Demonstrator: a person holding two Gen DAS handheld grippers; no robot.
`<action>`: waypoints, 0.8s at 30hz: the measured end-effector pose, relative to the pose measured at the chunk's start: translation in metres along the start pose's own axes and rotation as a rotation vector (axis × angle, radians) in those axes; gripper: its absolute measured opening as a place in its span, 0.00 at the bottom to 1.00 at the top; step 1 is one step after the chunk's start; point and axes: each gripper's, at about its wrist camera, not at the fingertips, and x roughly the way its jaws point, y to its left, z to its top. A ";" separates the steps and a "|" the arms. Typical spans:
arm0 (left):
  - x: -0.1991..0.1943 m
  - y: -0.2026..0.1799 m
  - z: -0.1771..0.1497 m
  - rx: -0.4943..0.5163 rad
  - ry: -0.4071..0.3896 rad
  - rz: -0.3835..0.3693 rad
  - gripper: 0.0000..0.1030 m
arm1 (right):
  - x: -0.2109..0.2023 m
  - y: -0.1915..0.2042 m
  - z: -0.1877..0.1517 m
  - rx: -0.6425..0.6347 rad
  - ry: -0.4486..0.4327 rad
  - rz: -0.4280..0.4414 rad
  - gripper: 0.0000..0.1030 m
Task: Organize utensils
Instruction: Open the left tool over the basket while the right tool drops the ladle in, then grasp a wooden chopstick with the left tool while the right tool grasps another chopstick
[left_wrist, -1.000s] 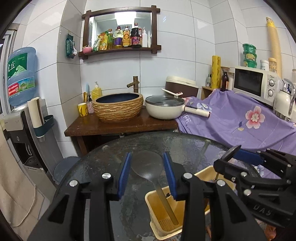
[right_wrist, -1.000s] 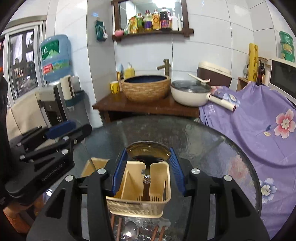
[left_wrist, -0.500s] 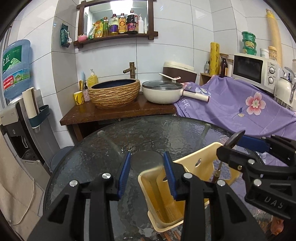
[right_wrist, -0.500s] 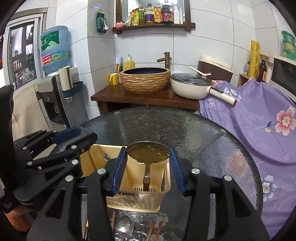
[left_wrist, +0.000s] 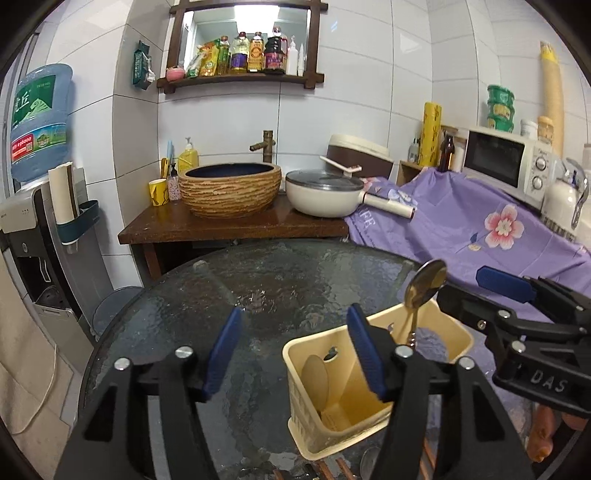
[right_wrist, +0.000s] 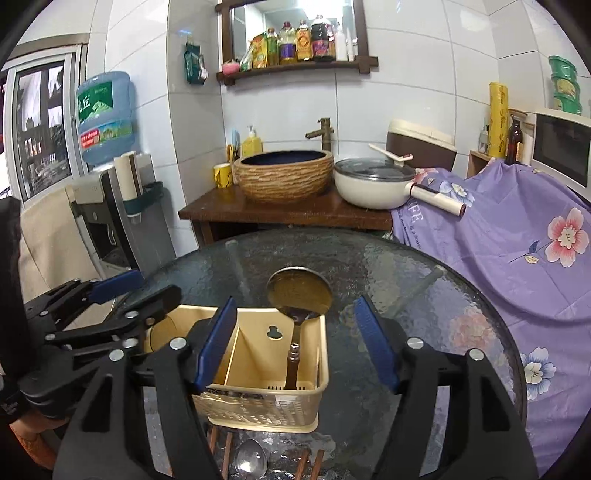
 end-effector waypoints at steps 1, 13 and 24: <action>-0.005 0.002 0.000 -0.007 -0.009 -0.002 0.64 | -0.005 -0.001 0.000 0.004 -0.011 -0.003 0.65; -0.047 0.032 -0.073 -0.047 0.116 0.047 0.91 | -0.050 -0.013 -0.064 0.024 0.092 -0.029 0.72; -0.042 0.022 -0.146 0.020 0.289 0.057 0.71 | -0.028 -0.018 -0.147 0.034 0.354 -0.070 0.60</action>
